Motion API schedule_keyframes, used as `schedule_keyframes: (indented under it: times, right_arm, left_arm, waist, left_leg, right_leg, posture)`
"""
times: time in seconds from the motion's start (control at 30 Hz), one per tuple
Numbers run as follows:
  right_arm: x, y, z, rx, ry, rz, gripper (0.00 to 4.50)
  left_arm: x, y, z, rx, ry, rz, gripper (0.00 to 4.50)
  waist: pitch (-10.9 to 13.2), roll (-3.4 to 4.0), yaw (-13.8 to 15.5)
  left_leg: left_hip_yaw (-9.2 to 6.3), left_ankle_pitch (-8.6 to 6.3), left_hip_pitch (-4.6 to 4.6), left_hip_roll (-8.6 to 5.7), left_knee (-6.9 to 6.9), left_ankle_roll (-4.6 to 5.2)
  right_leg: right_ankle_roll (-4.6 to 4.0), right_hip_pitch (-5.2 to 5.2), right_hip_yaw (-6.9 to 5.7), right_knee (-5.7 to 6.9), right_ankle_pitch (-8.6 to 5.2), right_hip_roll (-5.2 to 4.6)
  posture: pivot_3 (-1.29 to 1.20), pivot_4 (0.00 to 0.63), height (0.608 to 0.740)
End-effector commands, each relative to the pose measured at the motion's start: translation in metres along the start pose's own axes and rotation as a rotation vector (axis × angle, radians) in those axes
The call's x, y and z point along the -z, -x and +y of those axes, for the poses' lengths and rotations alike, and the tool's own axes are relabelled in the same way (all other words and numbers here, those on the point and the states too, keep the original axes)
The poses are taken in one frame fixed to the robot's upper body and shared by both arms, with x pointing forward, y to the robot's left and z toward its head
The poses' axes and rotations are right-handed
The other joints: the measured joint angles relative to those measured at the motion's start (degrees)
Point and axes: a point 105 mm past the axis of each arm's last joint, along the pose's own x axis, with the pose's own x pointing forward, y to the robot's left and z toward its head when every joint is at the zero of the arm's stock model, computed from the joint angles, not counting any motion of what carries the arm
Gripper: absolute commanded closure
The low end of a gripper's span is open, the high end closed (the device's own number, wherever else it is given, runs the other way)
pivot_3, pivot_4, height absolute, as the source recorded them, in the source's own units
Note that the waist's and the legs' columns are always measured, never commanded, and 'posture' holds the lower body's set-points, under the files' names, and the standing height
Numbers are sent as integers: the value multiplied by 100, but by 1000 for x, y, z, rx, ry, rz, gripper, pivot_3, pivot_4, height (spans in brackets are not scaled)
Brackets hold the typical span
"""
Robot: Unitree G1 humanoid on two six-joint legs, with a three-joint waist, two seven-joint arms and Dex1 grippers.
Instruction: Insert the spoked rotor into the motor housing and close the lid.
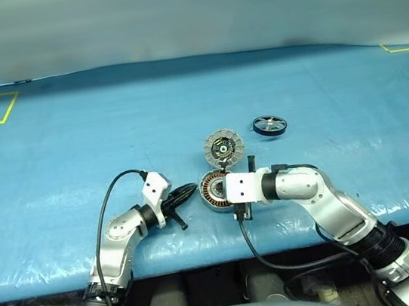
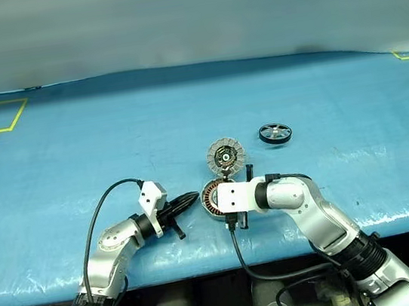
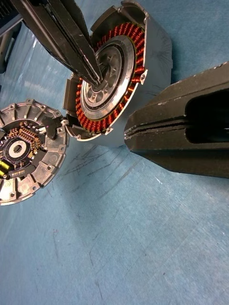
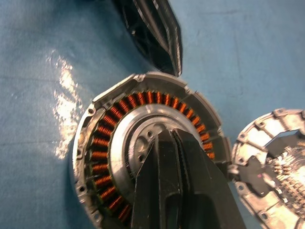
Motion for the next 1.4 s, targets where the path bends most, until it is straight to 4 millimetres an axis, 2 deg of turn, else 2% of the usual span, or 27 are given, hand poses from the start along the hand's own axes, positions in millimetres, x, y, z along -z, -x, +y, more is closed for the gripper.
schedule_keyframes:
  times: [0.03, 0.2, 0.33, 0.43, 0.57, 0.63, 0.77, 0.83, 0.97, 1.03, 1.13, 1.27, 1.4]
  right_arm:
    - [10, -2, 7, -34, -3, 42, 4468]
    - [12, -2, 9, -27, -9, 41, 4468]
    - [-13, 5, -12, 70, -34, -75, 4468]
    - [-43, 23, -40, 216, -91, -224, 4468]
    - [-40, 40, -54, 312, -142, -233, 4468]
    - [-34, 47, -58, 355, -176, -216, 4468]
    - [-8, 63, -68, 456, -194, -95, 4468]
    - [8, 80, -91, 591, -203, -17, 4468]
    - [27, 95, -115, 712, -180, 89, 3633]
    - [38, 92, -123, 711, -167, 138, 2958]
    - [53, 81, -133, 688, -200, 175, 2958]
    - [84, 60, -137, 582, -270, 245, 2958]
    - [107, 54, -142, 563, -320, 301, 2958]
  left_arm:
    - [-6, -1, 0, -1, -16, -24, 4500]
    - [-6, -1, 0, -3, -14, -25, 4500]
    - [-6, -1, -1, 0, -9, -27, 4500]
    - [-8, 0, 0, -10, -13, -41, 4500]
    - [-13, 1, 4, -24, -24, -61, 4500]
    - [-16, 1, 5, -26, -30, -68, 4500]
    - [-21, 1, 4, -15, -41, -93, 4500]
    - [-25, 0, 2, -8, -40, -114, 4500]
    - [-25, -1, 0, -4, -40, -123, 4500]
    - [-24, -2, 0, -4, -39, -123, 4500]
    - [-22, -3, -1, -6, -38, -121, 4500]
    - [-21, -4, -4, -14, -30, -127, 4500]
    - [-17, -2, -6, -33, -23, -118, 4500]
  waist:
    - [-1, -1, 0]
    - [-2, -1, 0]
    - [-1, -1, -3]
    - [2, 1, -21]
    - [1, 0, 13]
    - [2, -1, 30]
    - [2, 1, 30]
    - [2, 1, 14]
    - [3, 2, -6]
    - [3, 2, -11]
    - [4, 2, -25]
    - [5, 2, -44]
    - [5, 3, -49]
  left_leg:
    - [-1, 0, 2, 0, 0, 0]
    - [-1, 0, 3, 0, 1, 0]
    - [-1, 0, 2, 0, 1, 0]
    - [0, 0, -4, 0, 0, 0]
    - [-4, 0, -7, 0, -3, 0]
    - [-6, 0, -8, -1, -3, 0]
    - [-5, 0, -9, -2, -3, 0]
    - [-4, 0, -8, -1, -3, 0]
    - [-2, 0, -6, -1, 0, 0]
    - [-2, 0, -6, -1, -3, 0]
    - [0, 0, -6, -1, -6, 0]
    - [1, 0, -7, -2, -8, 1]
    - [-2, 0, -8, -4, -13, 1]
  right_leg:
    - [0, 2, 0, 0, 0, 0]
    - [0, 4, 0, 0, 0, 0]
    - [0, 2, -1, 1, 0, 0]
    - [0, -5, 0, 1, 0, 0]
    - [1, -4, -2, 0, 0, 1]
    - [0, -3, -2, -4, 0, 0]
    - [0, -5, -1, -4, 0, 0]
    - [0, -5, 0, -3, 0, 0]
    - [1, -4, 0, -2, 1, 1]
    - [0, -5, 0, -2, 1, 0]
    - [0, -5, 2, -3, 1, 1]
    - [-1, -4, 3, -5, 2, 1]
    - [-8, -4, 4, -6, 7, 1]
  posture:
    - [0, 150, 740]
    - [0, 150, 740]
    - [0, 150, 740]
    - [0, 150, 740]
    - [0, 150, 740]
    - [0, 150, 740]
    - [0, 150, 740]
    - [0, 150, 740]
    - [0, 150, 740]
    - [0, 150, 740]
    - [0, 150, 740]
    - [0, 150, 740]
    - [0, 150, 740]
